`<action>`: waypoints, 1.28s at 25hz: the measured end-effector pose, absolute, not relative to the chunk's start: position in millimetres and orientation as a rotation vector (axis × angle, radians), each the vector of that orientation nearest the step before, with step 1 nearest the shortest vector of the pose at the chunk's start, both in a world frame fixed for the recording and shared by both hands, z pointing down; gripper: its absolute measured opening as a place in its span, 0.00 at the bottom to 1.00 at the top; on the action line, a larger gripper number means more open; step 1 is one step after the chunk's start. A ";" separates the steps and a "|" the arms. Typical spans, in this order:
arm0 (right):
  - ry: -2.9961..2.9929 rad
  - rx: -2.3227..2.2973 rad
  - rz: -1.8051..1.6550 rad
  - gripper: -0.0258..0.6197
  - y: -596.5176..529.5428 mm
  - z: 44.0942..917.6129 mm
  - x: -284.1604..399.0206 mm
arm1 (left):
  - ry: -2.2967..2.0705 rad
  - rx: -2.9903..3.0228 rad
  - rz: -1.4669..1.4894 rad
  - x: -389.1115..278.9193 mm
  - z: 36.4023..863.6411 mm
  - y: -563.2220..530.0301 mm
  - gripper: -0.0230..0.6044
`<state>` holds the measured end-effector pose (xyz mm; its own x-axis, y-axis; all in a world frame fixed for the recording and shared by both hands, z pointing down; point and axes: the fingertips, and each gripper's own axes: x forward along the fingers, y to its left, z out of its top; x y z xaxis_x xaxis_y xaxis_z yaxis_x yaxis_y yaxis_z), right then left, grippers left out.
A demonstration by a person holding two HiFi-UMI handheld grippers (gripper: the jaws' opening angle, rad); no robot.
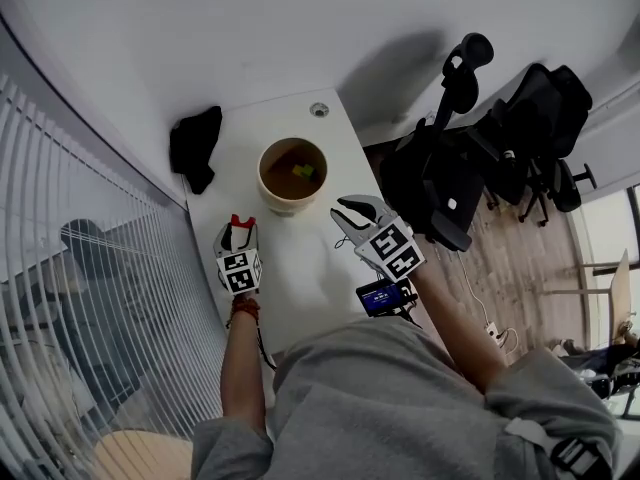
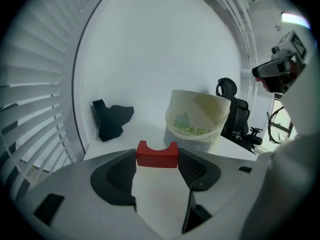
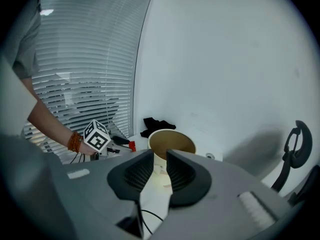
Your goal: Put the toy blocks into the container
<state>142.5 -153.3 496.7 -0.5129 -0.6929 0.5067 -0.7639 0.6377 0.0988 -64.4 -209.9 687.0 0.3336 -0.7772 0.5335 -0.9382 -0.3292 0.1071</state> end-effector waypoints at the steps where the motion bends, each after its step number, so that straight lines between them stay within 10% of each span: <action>1: -2.345 1.155 0.187 0.18 -156.1 496.4 147.6 | -1.532 2.207 0.529 -67.2 680.9 -208.6 0.46; 18: -2.340 1.291 0.198 0.18 -158.1 487.3 176.4 | -1.615 2.449 0.104 -37.7 502.4 -213.7 0.46; 32: -2.335 1.331 0.240 0.18 -151.8 486.3 188.0 | -1.412 2.552 0.277 42.6 512.4 -247.0 0.46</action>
<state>188.0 -151.8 486.3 -0.4405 -0.7740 0.4548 -0.8505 0.5220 0.0647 42.6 -247.0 512.4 0.5230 -0.8104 0.2641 -0.8501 -0.5184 0.0927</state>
